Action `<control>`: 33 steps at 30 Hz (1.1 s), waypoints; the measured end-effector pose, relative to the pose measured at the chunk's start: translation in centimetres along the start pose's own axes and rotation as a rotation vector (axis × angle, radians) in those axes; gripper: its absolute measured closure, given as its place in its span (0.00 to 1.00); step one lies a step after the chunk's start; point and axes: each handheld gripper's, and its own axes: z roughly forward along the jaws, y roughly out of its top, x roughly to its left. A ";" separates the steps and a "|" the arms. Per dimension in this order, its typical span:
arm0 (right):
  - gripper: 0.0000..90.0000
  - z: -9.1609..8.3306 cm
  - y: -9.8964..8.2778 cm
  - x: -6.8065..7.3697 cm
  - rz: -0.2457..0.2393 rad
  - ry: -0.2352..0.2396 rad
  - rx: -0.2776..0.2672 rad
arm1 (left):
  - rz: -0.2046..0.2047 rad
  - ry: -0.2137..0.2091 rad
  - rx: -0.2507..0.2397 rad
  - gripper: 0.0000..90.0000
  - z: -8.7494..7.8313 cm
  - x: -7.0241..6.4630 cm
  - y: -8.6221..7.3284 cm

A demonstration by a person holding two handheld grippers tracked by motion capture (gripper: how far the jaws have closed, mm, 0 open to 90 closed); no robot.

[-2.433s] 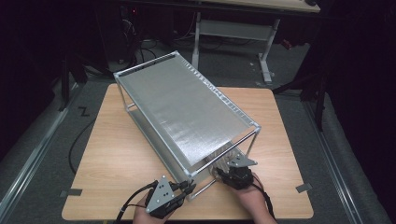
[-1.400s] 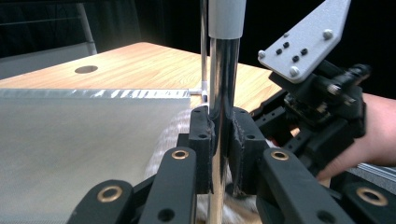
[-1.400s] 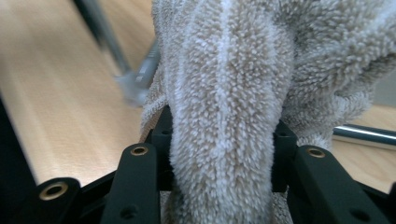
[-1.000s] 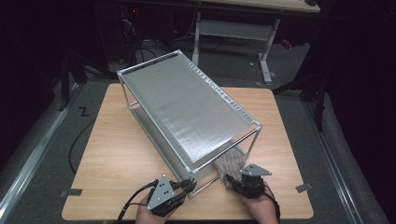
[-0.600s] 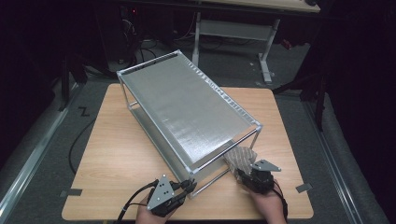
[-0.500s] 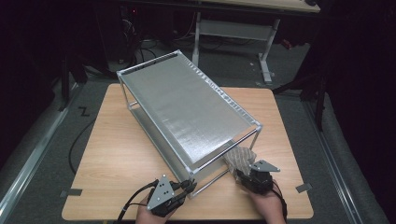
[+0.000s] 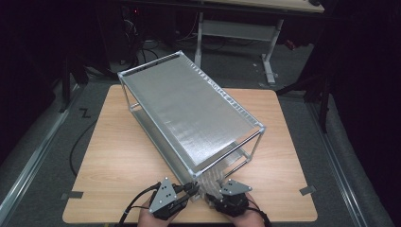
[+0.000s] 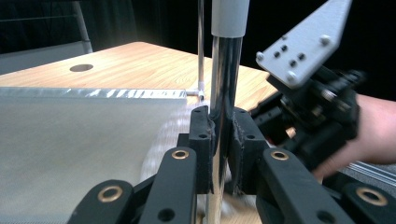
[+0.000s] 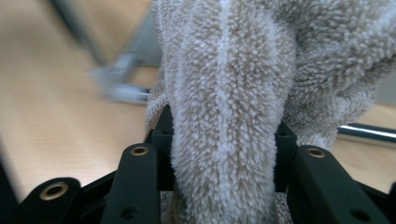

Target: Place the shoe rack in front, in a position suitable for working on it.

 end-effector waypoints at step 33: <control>0.64 -2.3 -2.0 -9.1 0.240 -0.284 -0.002 | -0.001 -0.002 0.000 0.89 0.0 0.0 0.0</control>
